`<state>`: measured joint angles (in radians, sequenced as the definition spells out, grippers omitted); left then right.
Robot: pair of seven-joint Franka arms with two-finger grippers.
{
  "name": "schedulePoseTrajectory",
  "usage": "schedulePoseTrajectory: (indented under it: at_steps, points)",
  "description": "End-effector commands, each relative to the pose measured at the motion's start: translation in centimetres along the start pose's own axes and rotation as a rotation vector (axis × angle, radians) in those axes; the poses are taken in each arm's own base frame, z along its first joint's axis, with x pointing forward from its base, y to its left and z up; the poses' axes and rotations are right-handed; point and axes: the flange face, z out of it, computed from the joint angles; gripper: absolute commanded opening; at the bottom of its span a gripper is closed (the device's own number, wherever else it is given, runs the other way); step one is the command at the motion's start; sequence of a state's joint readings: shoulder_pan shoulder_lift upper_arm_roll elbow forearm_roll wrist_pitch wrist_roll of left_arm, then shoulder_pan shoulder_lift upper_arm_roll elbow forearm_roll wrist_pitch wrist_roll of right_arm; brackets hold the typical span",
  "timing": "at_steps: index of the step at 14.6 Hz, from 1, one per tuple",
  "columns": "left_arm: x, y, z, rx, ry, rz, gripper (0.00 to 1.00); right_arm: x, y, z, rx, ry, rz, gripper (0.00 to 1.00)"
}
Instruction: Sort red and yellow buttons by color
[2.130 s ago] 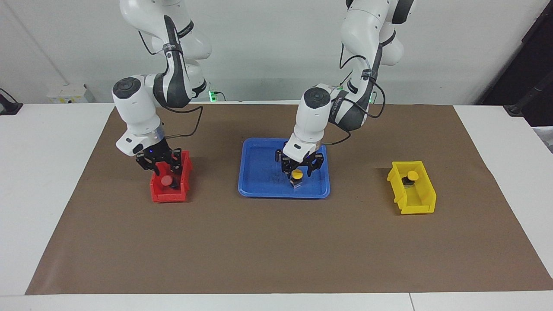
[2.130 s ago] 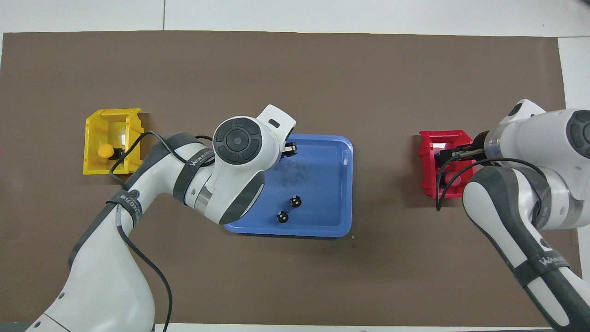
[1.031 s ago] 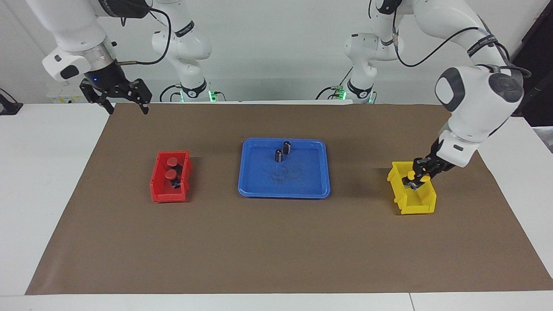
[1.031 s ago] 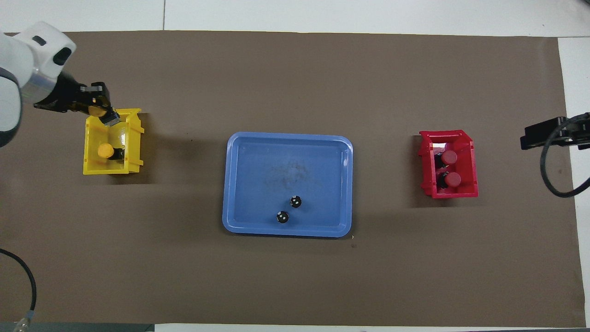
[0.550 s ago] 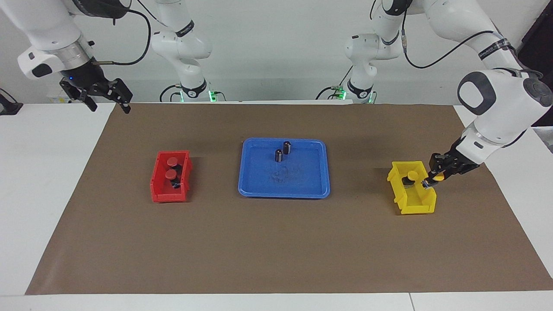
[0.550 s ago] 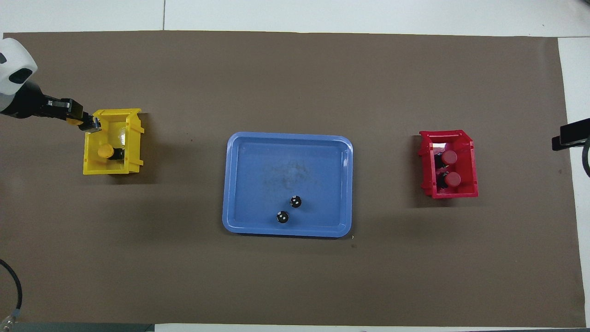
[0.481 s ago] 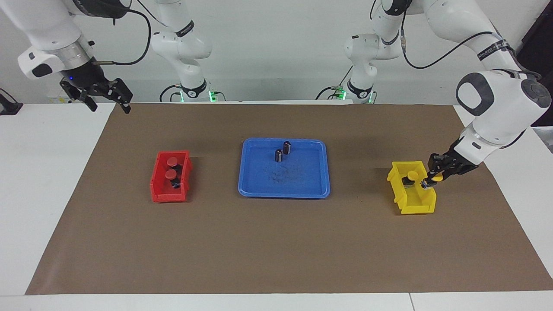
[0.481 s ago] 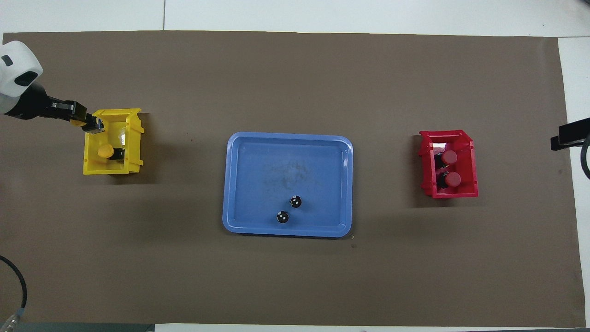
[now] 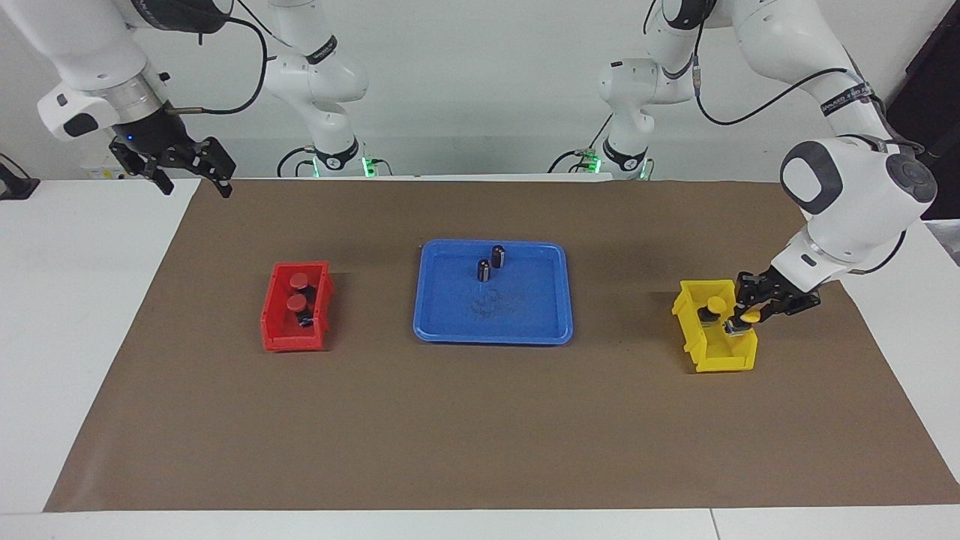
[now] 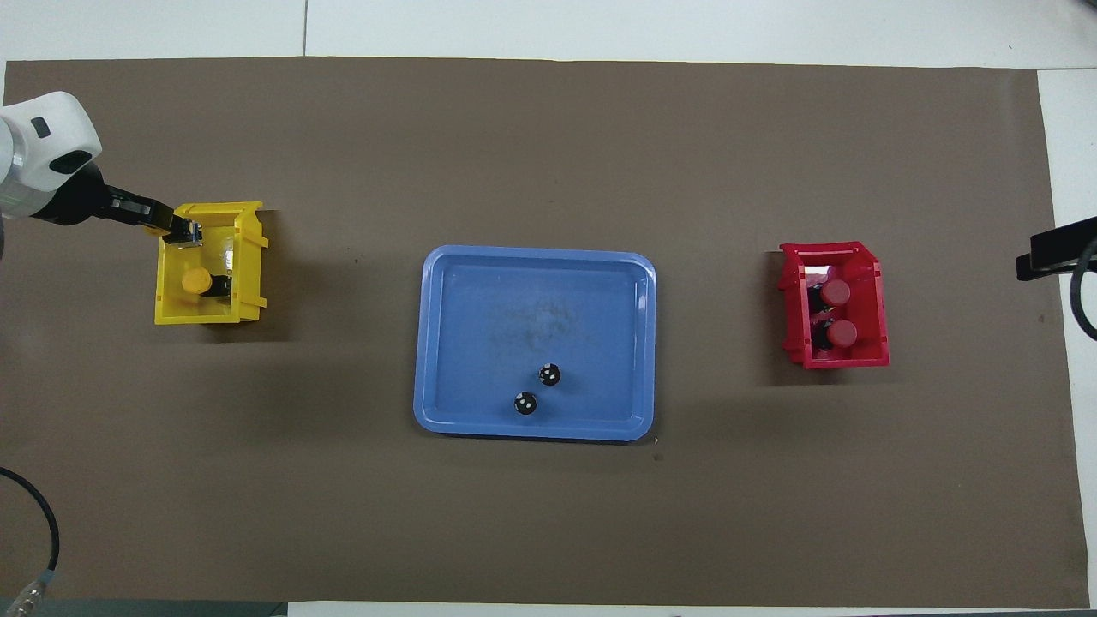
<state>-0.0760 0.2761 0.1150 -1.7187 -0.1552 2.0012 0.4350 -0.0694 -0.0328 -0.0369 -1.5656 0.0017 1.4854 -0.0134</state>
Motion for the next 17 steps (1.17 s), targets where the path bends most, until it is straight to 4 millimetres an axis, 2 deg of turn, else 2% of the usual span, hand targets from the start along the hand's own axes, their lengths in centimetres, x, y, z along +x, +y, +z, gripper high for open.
schedulePoseTrajectory:
  at_steps: [1, 4, 9, 10, 11, 13, 17]
  points:
    - [0.2, 0.4, 1.7, -0.006, 0.028, 0.014, 0.01, 0.0, 0.2, -0.2, -0.01, -0.013, -0.024, 1.0]
    - [0.3, 0.5, 2.8, -0.015, 0.027, 0.008, 0.01, -0.1, 1.0, -0.4, -0.013, -0.01, -0.026, 1.0]
    - [0.6, 0.4, 5.4, -0.015, 0.017, 0.008, 0.02, 0.0, 0.4, -0.3, -0.014, -0.005, -0.038, 1.0]
    - [0.8, 0.5, 5.3, -0.013, 0.021, 0.009, 0.1, 0.1, 0.2, -0.3, -0.014, -0.004, -0.041, 1.0]
    - [1.1, 1.5, 5.6, -0.012, 0.022, 0.025, 0.19, 0.1, 0.0, -0.4, -0.014, -0.002, -0.042, 1.0]
    - [0.9, 1.8, 6.4, -0.009, 0.025, 0.026, 0.23, 0.1, -0.1, -0.4, -0.013, -0.002, -0.044, 1.0]
    - [0.8, 1.5, 6.1, -0.014, 0.016, 0.023, 0.34, 0.1, -0.1, -0.4, -0.011, -0.002, -0.043, 1.0]
